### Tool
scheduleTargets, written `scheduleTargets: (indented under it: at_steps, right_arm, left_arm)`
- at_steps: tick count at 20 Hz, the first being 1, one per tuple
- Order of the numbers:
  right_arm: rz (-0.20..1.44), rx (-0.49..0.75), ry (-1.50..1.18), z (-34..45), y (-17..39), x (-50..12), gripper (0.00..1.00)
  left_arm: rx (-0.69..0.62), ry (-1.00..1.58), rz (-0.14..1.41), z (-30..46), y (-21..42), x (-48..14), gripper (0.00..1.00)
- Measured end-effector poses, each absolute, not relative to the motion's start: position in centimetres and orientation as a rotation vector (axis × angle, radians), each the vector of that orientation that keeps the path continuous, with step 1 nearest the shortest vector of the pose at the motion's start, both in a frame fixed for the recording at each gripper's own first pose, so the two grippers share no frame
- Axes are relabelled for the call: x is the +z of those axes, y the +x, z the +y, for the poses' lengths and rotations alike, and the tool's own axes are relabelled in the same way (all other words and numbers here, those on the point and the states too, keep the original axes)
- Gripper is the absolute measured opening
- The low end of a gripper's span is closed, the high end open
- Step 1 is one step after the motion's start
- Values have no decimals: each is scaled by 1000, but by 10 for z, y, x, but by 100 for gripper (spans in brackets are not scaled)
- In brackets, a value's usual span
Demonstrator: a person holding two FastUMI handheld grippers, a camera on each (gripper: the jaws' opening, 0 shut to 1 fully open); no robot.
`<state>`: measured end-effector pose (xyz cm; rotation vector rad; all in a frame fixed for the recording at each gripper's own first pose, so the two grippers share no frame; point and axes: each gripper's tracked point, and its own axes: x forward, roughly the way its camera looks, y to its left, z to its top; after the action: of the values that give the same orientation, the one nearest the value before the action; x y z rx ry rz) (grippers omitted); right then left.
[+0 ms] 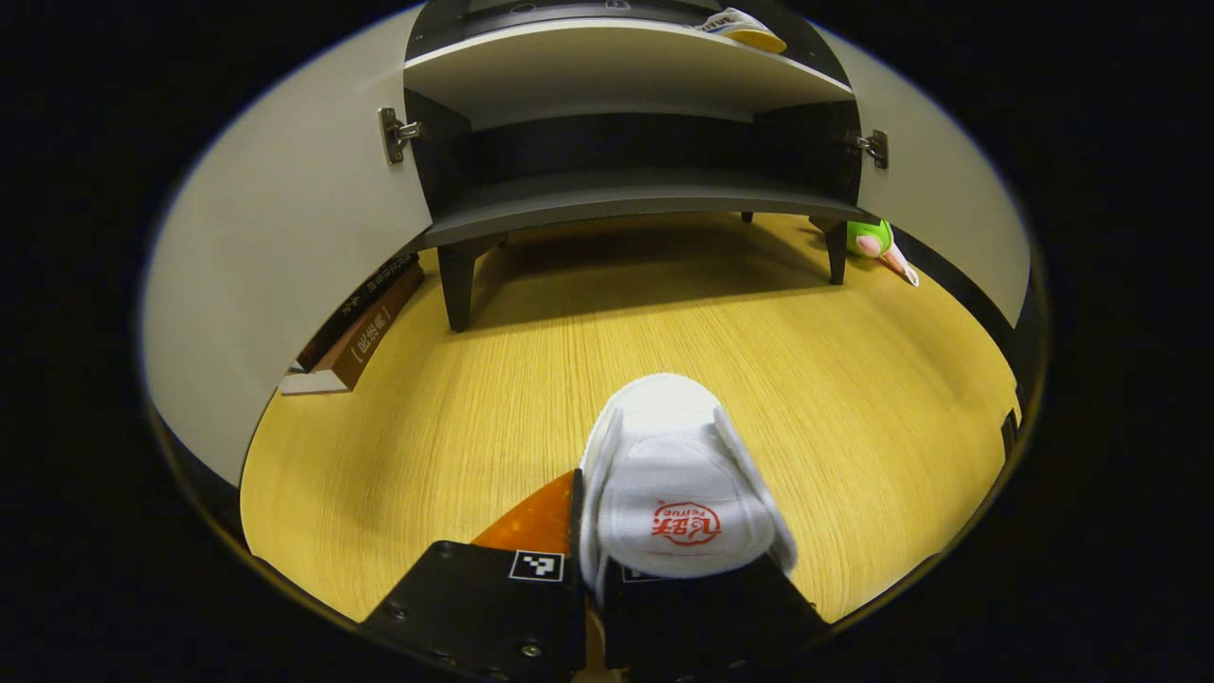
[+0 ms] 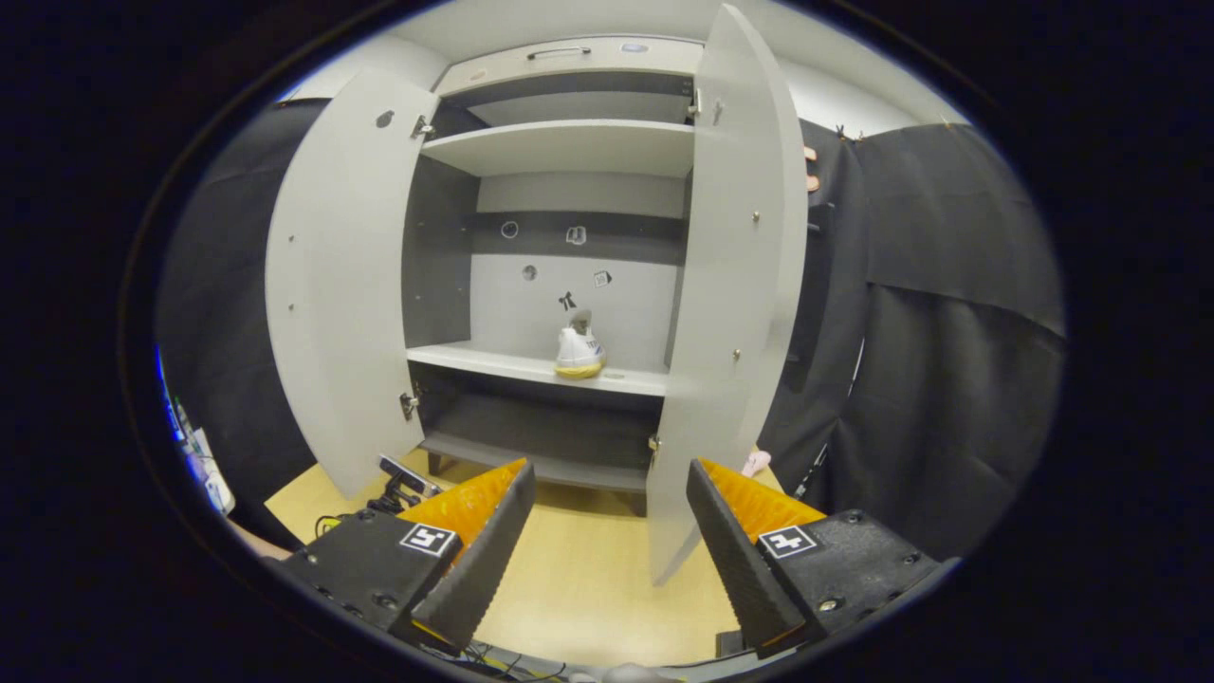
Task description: Grab one shoe with the right hand and put it into the shoe cabinet, grab the other shoe with the left hand and put it into the shoe cabinet; then close the right door with the right hand and the left door with the left hand.
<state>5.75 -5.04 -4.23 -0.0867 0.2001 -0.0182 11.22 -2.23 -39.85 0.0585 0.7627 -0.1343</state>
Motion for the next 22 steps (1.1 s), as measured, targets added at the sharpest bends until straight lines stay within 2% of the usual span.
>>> scheduleTargets:
  at_steps: [5,6,8,15,16,18,20,22]
  right_arm:
    - [171,23,-58,-41,63,-35,100]
    - [164,28,-53,-40,65,-33,100]
    - [146,41,-46,-38,67,-27,100]
    - [113,98,-29,-29,85,-18,100]
    - [110,107,-23,-28,89,-16,100]
    - [106,131,-21,-25,96,-14,100]
    - [104,158,-27,-22,102,-13,100]
    - [105,183,-38,-19,107,-13,100]
  left_arm:
    - [-129,53,670,-13,131,-315,19]
    - [-121,57,646,-9,135,-292,14]
    - [-109,59,589,-2,151,-245,13]
    - [-47,-2,408,25,240,-76,13]
    - [-32,-3,385,20,235,-65,13]
    - [-12,-12,344,20,274,-21,13]
    - [13,-25,316,17,281,-13,13]
    - [35,-32,303,18,322,-6,13]
